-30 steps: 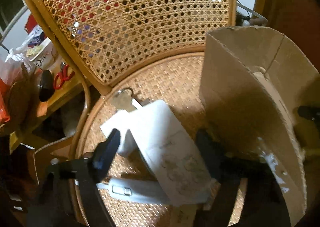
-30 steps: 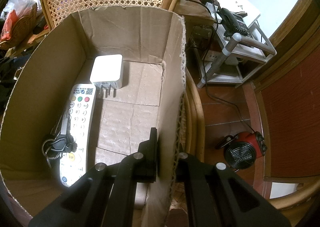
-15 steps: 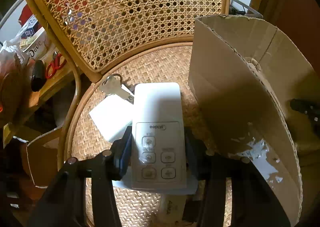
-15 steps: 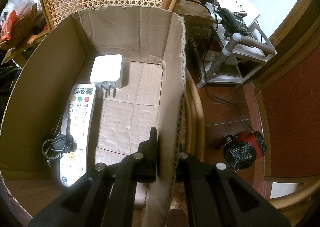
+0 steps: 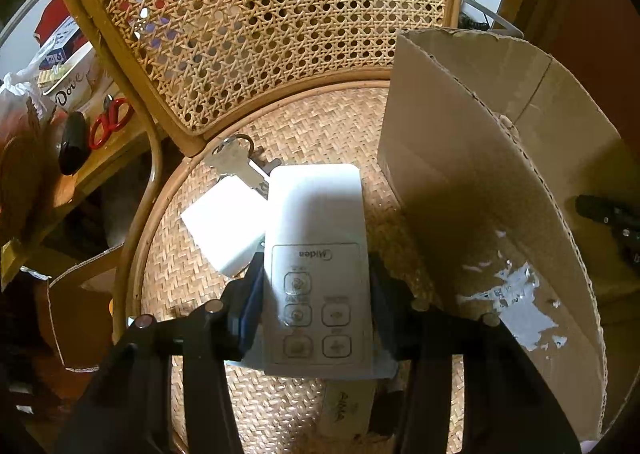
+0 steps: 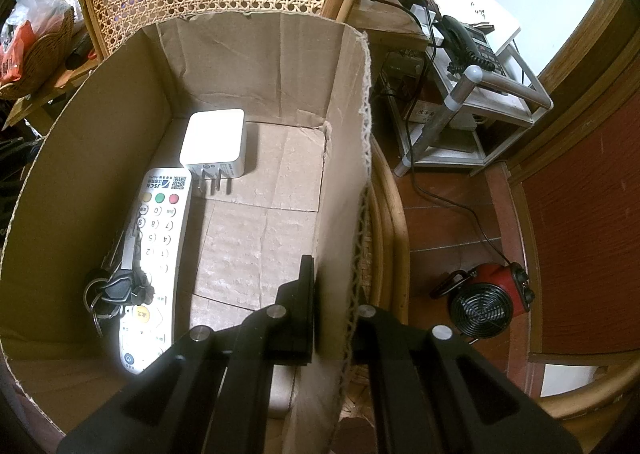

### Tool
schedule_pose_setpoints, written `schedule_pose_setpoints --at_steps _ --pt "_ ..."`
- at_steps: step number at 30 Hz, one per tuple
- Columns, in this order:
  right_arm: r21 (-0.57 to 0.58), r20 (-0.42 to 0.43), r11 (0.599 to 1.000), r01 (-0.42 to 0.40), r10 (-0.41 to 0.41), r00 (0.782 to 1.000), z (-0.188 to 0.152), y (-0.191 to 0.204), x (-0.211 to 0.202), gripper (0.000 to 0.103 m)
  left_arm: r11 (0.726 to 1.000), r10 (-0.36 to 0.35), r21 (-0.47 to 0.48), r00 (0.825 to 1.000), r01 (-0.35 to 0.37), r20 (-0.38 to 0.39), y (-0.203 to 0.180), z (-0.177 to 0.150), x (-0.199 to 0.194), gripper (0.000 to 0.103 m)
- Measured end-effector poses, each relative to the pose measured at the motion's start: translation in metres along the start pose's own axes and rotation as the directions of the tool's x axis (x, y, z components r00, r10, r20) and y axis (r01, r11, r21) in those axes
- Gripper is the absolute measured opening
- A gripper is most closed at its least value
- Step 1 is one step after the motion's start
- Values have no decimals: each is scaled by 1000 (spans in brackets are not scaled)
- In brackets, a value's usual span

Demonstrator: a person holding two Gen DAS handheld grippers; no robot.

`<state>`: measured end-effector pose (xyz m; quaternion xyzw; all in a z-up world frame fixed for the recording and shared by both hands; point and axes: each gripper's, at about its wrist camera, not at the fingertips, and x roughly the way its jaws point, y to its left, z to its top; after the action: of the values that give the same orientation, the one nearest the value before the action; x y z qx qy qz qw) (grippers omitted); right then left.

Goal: Organize rigid objects
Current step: 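Grasp the white Midea power bank with the left tool and lift, then carry the power bank into the box and open the left tool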

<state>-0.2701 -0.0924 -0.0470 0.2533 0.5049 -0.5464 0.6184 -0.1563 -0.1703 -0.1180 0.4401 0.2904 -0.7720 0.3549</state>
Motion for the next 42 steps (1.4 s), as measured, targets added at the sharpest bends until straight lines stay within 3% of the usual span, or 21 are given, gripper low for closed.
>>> schedule_pose_setpoints --at_steps 15,24,32,42 --pt "-2 1 1000 1 -1 1000 0 1 0 7 999 -24 -32 1000 24 8 8 -3 -4 46" --pt "-2 1 1000 0 0 1000 0 1 0 7 998 -28 -48 993 34 117 9 -7 -38 46" --pt "-4 1 1000 0 0 1000 0 1 0 7 995 -50 -69 974 67 219 11 -10 -76 46" --pt "-6 2 1000 0 0 1000 0 1 0 7 996 19 -88 951 9 309 5 -9 -107 46"
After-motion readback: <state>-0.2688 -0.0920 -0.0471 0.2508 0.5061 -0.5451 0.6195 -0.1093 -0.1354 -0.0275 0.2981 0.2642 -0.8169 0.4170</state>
